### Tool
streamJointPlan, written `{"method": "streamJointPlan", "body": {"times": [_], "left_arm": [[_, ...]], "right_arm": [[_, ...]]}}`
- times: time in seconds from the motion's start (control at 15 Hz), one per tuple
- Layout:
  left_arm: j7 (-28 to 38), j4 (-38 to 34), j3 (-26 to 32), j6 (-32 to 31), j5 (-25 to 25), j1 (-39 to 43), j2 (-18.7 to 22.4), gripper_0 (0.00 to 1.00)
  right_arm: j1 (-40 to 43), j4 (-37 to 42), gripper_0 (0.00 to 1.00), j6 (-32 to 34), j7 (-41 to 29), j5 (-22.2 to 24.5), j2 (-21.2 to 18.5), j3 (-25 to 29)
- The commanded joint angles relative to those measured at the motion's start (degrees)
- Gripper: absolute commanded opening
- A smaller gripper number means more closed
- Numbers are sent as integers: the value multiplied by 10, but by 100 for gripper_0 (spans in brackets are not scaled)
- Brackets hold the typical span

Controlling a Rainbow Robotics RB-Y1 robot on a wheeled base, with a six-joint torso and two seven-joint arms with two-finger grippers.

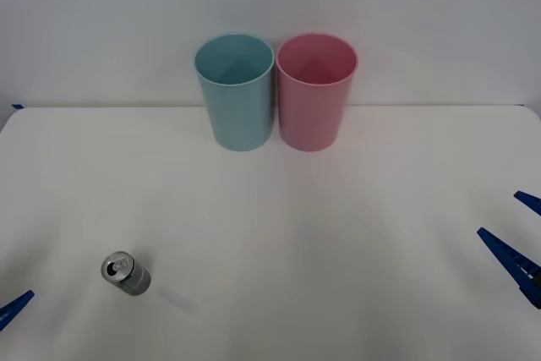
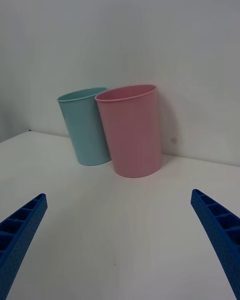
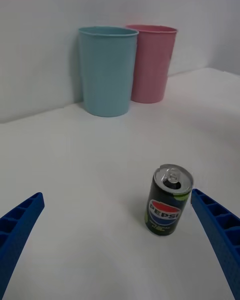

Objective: Grasp the object on the table and drop it into the matching bin: aluminum can to the light blue bin, PET bottle to the pink bin.

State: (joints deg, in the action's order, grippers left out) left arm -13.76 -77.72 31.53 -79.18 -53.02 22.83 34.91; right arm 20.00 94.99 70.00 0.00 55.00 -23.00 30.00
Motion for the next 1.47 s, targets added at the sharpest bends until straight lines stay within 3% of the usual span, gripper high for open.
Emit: {"method": "streamJointPlan", "body": {"times": [0.07,0.33,0.8,1.2,1.47], "left_arm": [[-17,1,-4,0,-20,10,0,100],[-74,8,-32,3,-18,30,0,100],[-130,64,-101,13,48,22,-4,100],[-147,64,-103,25,49,17,-66,100],[-163,65,-107,50,31,7,-85,100]], "right_arm": [[0,0,100,0,0,0,0,0],[0,0,100,0,0,0,0,0],[0,0,100,0,0,0,0,0],[0,0,100,0,0,0,0,0],[0,0,100,0,0,0,0,0]]}}
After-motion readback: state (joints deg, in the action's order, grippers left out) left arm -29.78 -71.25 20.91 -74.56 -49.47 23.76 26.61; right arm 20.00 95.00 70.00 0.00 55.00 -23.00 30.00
